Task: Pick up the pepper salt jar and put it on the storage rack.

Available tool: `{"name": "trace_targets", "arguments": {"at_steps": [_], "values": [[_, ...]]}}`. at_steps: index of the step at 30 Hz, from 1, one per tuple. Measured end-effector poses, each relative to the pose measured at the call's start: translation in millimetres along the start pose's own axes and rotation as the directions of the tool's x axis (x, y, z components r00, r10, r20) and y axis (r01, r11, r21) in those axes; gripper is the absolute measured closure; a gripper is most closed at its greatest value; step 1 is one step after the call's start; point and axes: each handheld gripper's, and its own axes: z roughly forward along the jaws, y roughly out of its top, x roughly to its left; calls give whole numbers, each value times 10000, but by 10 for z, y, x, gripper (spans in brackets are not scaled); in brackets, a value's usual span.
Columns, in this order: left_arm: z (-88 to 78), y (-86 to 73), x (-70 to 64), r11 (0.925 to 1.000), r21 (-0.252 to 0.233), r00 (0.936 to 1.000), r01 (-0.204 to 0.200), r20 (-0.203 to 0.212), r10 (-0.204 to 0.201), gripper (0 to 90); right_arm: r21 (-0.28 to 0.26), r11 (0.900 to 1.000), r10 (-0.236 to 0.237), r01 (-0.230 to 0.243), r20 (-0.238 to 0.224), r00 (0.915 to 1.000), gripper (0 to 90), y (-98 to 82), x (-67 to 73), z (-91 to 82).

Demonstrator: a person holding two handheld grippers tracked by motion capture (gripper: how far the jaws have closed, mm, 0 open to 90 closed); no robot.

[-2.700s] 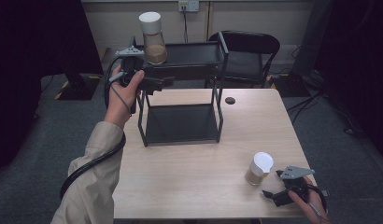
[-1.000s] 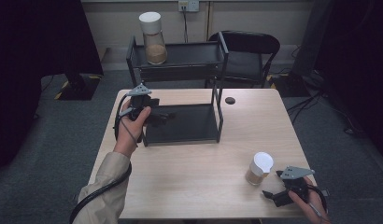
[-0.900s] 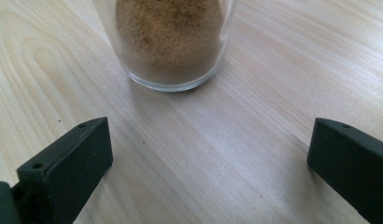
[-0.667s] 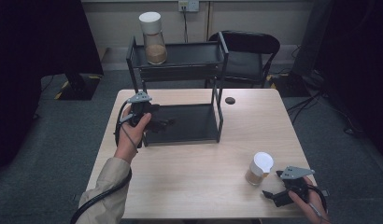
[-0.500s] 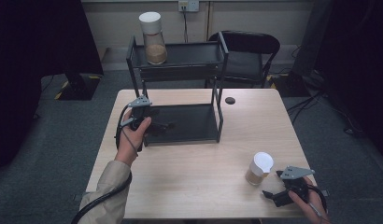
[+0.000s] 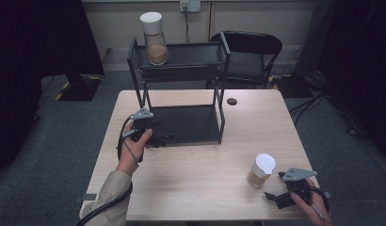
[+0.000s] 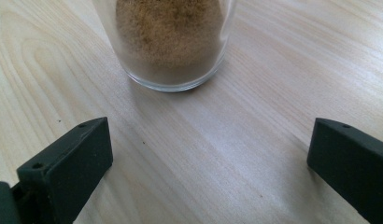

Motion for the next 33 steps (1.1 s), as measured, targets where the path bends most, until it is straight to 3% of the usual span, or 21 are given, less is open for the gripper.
{"name": "trace_targets", "arguments": {"at_steps": [25,33], "values": [[43,-503,57,9983,555,9998,203,5,-204,9,0,10000,2,-2,-1,10000,0,0,0,0],[4,-626,73,9956,931,9999,55,-156,-41,10,-1,10000,-1,1,-1,10000,0,0,0,0]]}}
